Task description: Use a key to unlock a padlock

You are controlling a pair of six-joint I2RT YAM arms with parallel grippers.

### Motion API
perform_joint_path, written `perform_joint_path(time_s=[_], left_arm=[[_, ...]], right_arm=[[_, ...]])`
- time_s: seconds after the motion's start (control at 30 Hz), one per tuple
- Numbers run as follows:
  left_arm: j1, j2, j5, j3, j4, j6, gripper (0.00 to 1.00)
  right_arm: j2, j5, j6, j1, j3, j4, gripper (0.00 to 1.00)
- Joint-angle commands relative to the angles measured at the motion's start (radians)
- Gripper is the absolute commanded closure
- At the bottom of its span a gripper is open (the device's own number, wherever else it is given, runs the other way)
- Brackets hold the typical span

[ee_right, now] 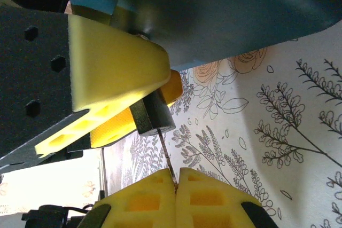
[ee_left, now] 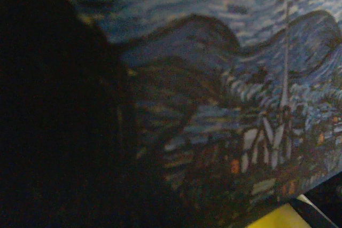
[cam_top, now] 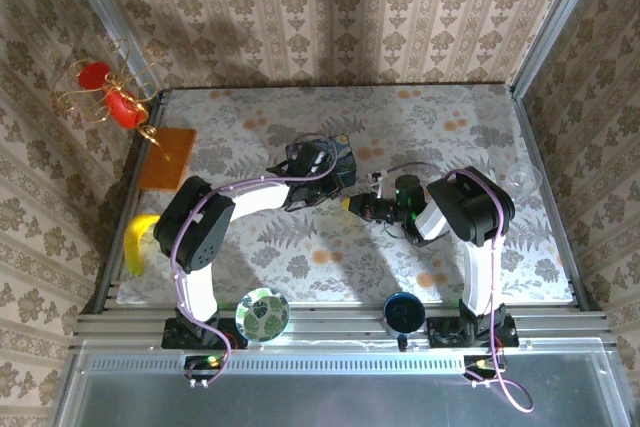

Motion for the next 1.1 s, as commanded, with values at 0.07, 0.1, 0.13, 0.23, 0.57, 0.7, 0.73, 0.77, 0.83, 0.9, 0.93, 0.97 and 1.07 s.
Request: perform_joint_path(time_s=[0.07,0.1,0.13,0.23,0.57,0.7,0.73,0.77,0.83,0.9,0.93,0.97,1.07], left_arm=[[-0.06,0.025,0.183,-0.025,-0.018,-0.042,1.0],[-0.061,0.026,0.185,-0.025,-0.016,-0.048,1.0],[-0.061,0.027,0.185,-0.024,-0.014,-0.054,1.0],[-0.062,0.031,0.189,-0.027,0.0,-0.075,1.0],[-0.077,0.051,0.212,-0.003,0.002,-0.089,1.0],[-0.08,0.056,0.221,0.002,-0.001,-0.091,1.0],[-0.08,0.057,0.223,0.002,-0.001,-0.089,1.0],[-0.08,0.057,0.226,0.001,-0.001,-0.087,1.0],[-0.08,0.055,0.231,0.002,-0.004,-0.083,1.0],[-0.08,0.054,0.235,-0.001,-0.011,-0.076,1.0],[-0.08,0.052,0.237,-0.005,-0.015,-0.075,1.0],[-0.08,0.051,0.239,-0.008,-0.015,-0.073,1.0],[-0.078,0.049,0.24,-0.014,-0.011,-0.073,1.0]], right_arm=[[-0.102,0.142,-0.104,0.032,0.041,0.029,1.0],[-0.12,0.163,-0.127,0.042,0.038,0.001,1.0],[-0.139,0.189,-0.152,0.058,0.037,-0.034,1.0],[-0.183,0.257,-0.202,0.093,0.034,-0.097,1.0],[-0.227,0.395,-0.219,0.141,0.017,-0.074,1.0],[-0.242,0.44,-0.207,0.142,0.019,-0.067,1.0],[-0.245,0.438,-0.205,0.141,0.027,-0.074,1.0],[-0.246,0.434,-0.204,0.141,0.036,-0.083,1.0],[-0.247,0.427,-0.201,0.138,0.052,-0.101,1.0],[-0.246,0.419,-0.197,0.133,0.069,-0.121,1.0],[-0.246,0.42,-0.194,0.129,0.075,-0.131,1.0],[-0.244,0.421,-0.19,0.125,0.079,-0.141,1.0],[-0.246,0.42,-0.188,0.119,0.083,-0.155,0.99]])
